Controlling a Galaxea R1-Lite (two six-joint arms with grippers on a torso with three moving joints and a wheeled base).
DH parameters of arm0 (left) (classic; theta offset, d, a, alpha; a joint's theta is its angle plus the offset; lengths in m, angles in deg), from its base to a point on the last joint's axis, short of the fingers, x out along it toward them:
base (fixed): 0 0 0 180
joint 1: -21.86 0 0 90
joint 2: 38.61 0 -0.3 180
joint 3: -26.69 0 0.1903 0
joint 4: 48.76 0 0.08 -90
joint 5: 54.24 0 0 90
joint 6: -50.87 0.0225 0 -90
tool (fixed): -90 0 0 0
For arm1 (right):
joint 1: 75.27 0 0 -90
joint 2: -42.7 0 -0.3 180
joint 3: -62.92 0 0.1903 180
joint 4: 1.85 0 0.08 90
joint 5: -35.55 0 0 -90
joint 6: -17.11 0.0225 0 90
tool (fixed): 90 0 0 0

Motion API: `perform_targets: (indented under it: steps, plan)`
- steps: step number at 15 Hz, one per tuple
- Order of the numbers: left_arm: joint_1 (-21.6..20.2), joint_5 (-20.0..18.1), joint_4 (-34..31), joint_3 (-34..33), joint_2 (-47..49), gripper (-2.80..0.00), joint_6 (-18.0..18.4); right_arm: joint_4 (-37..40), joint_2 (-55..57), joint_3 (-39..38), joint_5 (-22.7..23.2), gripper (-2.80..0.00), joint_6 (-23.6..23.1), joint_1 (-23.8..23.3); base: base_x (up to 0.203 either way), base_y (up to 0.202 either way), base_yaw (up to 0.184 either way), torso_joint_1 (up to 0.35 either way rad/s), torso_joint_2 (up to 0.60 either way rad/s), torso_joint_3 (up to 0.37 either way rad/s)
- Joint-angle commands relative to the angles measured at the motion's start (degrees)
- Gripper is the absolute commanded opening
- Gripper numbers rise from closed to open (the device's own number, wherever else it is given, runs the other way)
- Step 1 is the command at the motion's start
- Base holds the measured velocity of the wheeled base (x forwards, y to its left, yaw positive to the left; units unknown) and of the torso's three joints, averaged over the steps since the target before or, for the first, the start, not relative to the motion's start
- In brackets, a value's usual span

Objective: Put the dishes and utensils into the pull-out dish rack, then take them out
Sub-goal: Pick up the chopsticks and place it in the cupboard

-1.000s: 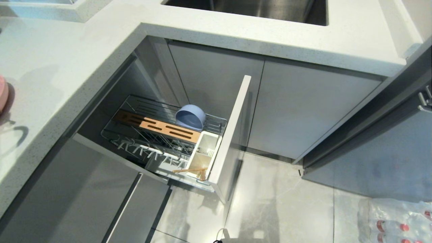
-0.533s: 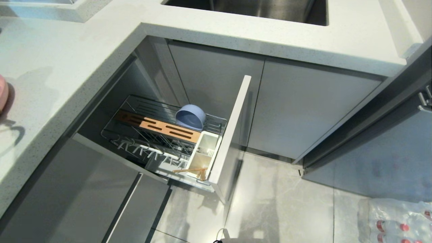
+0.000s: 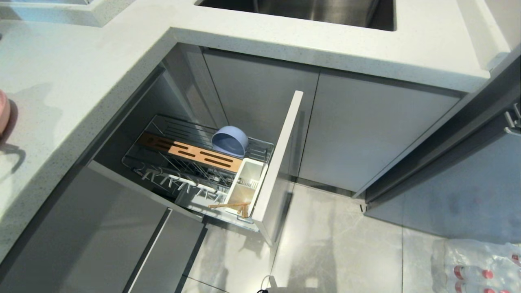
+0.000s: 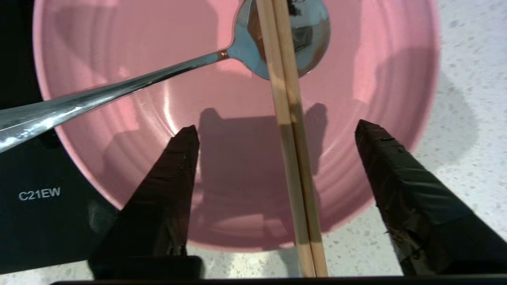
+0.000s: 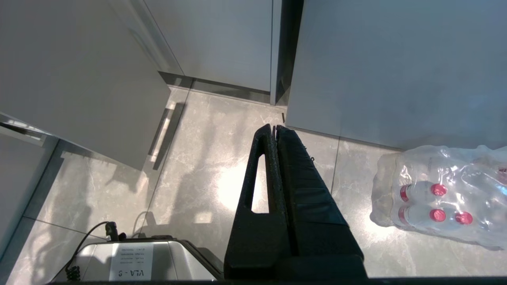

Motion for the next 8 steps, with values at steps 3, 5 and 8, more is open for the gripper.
perform_targets:
  steps: [3, 5, 8]
  plan:
    - [-0.2, 0.0, 1.1, -1.0, 1.5, 0.0, -0.3, 0.0, 0.1, 0.0, 0.0, -2.8, 0.0, 0.0, 0.0, 0.0, 0.0, 0.0, 0.0, 0.0]
    - [-0.2, 0.0, 1.5, -1.4, 1.9, 0.0, -0.2, 0.0, 0.0, 0.0, 0.0, -2.8, 0.0, 0.0, 0.0, 0.0, 0.0, 0.0, 0.0, 0.0]
    - [-0.2, -0.1, 1.5, -1.6, 2.5, 0.0, -0.1, 0.0, 0.1, 0.0, 0.0, -2.8, 0.0, 0.0, 0.0, 0.0, 0.0, 0.0, 0.0, 0.0]
